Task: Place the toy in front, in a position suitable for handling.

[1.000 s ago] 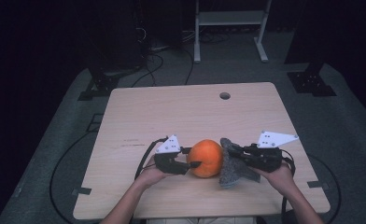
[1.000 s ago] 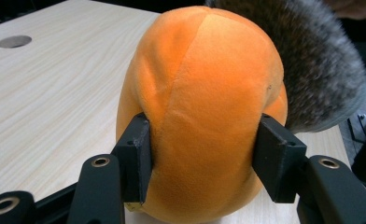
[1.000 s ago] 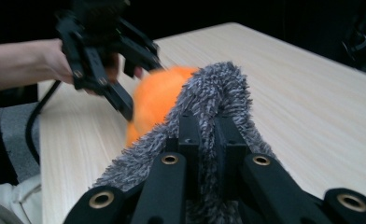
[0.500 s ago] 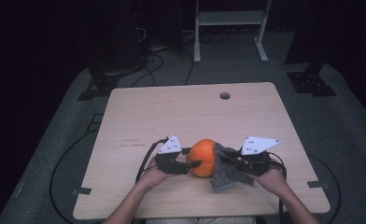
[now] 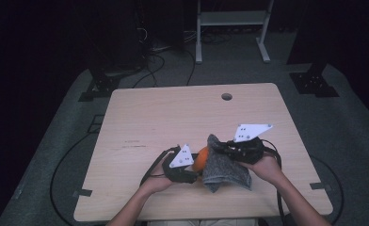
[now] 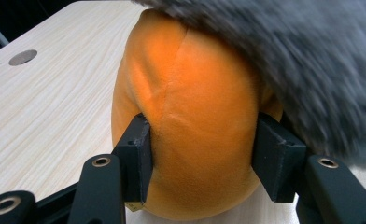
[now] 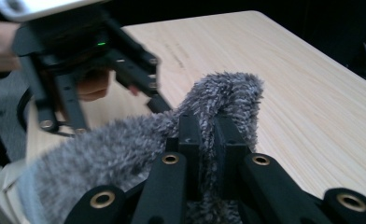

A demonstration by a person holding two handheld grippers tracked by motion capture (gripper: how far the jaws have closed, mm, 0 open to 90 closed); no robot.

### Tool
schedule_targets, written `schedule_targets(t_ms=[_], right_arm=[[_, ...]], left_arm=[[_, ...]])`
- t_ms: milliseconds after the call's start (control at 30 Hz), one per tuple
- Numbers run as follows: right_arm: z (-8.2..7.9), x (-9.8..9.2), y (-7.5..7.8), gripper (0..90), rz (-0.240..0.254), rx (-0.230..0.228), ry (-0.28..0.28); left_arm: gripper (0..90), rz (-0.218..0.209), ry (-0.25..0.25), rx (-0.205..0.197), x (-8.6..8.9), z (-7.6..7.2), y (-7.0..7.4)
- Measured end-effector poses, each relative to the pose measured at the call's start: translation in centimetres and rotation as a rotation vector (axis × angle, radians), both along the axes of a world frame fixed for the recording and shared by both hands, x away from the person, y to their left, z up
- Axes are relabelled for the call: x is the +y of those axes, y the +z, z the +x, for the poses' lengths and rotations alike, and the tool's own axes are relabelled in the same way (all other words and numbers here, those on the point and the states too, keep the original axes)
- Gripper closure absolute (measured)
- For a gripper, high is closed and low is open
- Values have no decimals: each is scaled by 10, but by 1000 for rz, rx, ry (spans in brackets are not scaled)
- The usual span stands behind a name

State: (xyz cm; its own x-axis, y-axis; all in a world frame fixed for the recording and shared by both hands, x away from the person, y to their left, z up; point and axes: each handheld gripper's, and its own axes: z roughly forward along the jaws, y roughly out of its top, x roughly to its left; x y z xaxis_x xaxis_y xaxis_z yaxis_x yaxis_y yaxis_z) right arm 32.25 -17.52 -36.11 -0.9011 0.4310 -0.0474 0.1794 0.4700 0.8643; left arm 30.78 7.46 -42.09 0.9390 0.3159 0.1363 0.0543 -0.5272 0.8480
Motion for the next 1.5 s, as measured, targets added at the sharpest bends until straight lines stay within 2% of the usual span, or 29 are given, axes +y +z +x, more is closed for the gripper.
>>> schedule_targets(t_ms=[133, 167, 267, 300, 400, 467, 600, 667, 767, 800, 867, 1000, 1100, 1233, 1400, 1500], right_arm=[[7, -11, -5, 829, 12, 11, -39], [7, -20, -11, 829, 26, 21, -53], [4, -26, -15, 828, 37, 25, -66], [1, -36, -21, 828, 58, 39, -82], [-6, -47, -32, 828, 85, 60, -91], [-12, -51, -39, 828, 94, 71, -83], [-25, -48, -39, 828, 106, 52, -63], [-36, -35, -31, 829, 78, 22, -20], [-41, -18, -20, 830, 42, -7, 29], [-41, -18, -20, 830, 42, -7, 29], [-38, -3, -8, 830, 37, -11, 55], [-25, 11, -4, 833, -7, -2, 62], [-16, 13, -1, 833, -1, 2, 48], [-3, 5, -3, 833, 19, 22, 28], [1, -11, -7, 833, 54, 29, -11], [1, -23, -12, 833, 78, 42, -38]], left_arm=[[446, -11, 2, 9, 1, 1, -1], [439, -21, 4, 18, 1, 2, -1], [435, -37, 13, 24, 1, 3, -1], [435, -51, 25, 41, 3, 6, -2], [434, -76, 53, 71, 7, 10, -2], [435, -74, 56, 71, 7, 11, -2], [436, -56, 57, 58, 2, 9, 0], [436, -33, 56, 35, -3, 6, 1], [436, -6, 40, 6, -8, 1, 3], [436, -6, 40, 6, -8, 1, 3], [436, 29, 13, -40, -12, -5, 3], [433, 59, -6, -82, -14, -10, 3], [434, 52, -5, -82, -13, -10, 2], [434, 47, -6, -82, -13, -10, 2], [434, 3, 3, -45, -12, -7, 1], [431, -9, 4, -33, -11, -5, 0]])
